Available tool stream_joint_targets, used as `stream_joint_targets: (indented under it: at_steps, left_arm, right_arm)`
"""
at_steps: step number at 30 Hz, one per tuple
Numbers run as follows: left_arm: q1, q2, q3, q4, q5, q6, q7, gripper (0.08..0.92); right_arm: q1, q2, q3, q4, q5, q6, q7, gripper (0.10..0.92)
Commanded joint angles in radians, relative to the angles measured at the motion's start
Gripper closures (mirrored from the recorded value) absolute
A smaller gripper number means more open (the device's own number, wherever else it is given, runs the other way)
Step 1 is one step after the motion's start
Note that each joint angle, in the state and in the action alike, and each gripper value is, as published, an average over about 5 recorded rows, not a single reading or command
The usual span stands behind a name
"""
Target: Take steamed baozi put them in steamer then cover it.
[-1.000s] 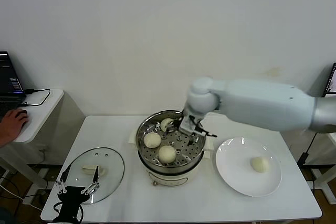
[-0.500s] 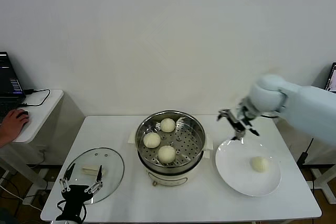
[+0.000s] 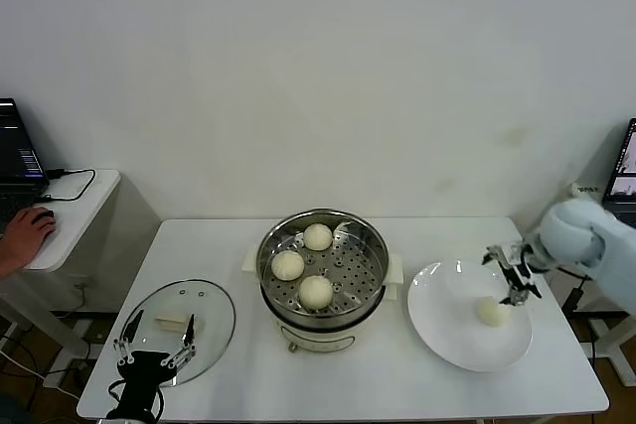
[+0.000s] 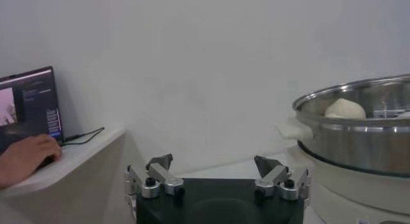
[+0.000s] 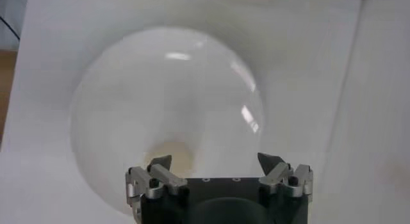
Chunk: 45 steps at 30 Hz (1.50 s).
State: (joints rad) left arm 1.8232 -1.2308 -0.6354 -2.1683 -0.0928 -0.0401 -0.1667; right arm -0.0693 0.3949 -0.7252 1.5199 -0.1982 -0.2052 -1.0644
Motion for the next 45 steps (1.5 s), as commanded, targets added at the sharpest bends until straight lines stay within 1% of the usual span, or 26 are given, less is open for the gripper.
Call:
stream_joint_targets:
  at_steps: [1,12,19,31,38,45]
  left_arm:
    - [0.003,0.000,-0.004,0.000,0.000,0.000,0.001,0.177]
    - [0.006,-0.001,-0.011,0.002,0.000,0.000,0.002,0.177]
    - [0.007,-0.002,-0.011,0.001,0.000,0.000,0.002,0.177]
    - [0.010,-0.005,-0.010,-0.004,0.002,-0.001,0.001,0.177]
    - [0.009,-0.007,-0.009,-0.004,0.001,-0.002,0.000,0.177]
    - [0.007,-0.006,-0.008,-0.007,0.002,-0.001,0.001,0.177]
  right_arm:
    - [-0.241,0.018,0.187,-0.128,-0.077,-0.002,0.015,0.203]
    - [-0.249,0.110,0.184,-0.198,-0.072,-0.006,0.044,0.203]
    - [-0.248,0.131,0.186,-0.213,-0.062,-0.008,0.055,0.212]
    - [-0.242,0.150,0.183,-0.223,-0.060,-0.018,0.056,0.306]
    - [-0.223,0.147,0.180,-0.218,-0.050,-0.017,0.050,0.397]
    - [-0.130,0.109,0.143,-0.156,0.005,-0.045,0.026,0.422]
